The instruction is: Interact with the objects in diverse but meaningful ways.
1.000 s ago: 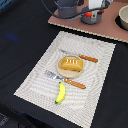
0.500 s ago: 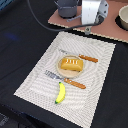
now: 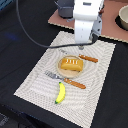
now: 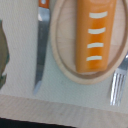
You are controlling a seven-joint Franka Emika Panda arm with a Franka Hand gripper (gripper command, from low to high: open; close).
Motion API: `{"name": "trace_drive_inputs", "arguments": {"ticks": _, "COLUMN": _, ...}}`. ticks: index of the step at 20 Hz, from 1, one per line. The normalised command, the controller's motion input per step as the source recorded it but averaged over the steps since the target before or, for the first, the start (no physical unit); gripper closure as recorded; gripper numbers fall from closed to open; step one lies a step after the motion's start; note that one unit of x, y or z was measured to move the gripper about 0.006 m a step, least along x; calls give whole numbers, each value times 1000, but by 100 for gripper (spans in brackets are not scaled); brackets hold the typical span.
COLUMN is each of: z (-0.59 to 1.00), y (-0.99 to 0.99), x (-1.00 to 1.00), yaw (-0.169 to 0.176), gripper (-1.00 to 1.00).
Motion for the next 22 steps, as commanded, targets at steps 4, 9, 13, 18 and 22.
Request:
{"name": "trace_drive_inputs", "arguments": {"ticks": 4, "z": -220, "y": -116, "x": 248, "yaw": 0, "gripper": -100}}
{"name": "trace_drive_inputs", "arguments": {"ticks": 9, "z": -230, "y": 0, "x": 223, "yaw": -4, "gripper": -100}}
{"name": "trace_drive_inputs", "arguments": {"ticks": 13, "z": -301, "y": -21, "x": 50, "yaw": 0, "gripper": -100}}
{"name": "trace_drive_inputs", "arguments": {"ticks": 18, "z": -319, "y": -99, "x": 0, "yaw": 0, "gripper": -100}}
{"name": "trace_drive_inputs", "arguments": {"ticks": 22, "z": -321, "y": -202, "x": -47, "yaw": 0, "gripper": -100}}
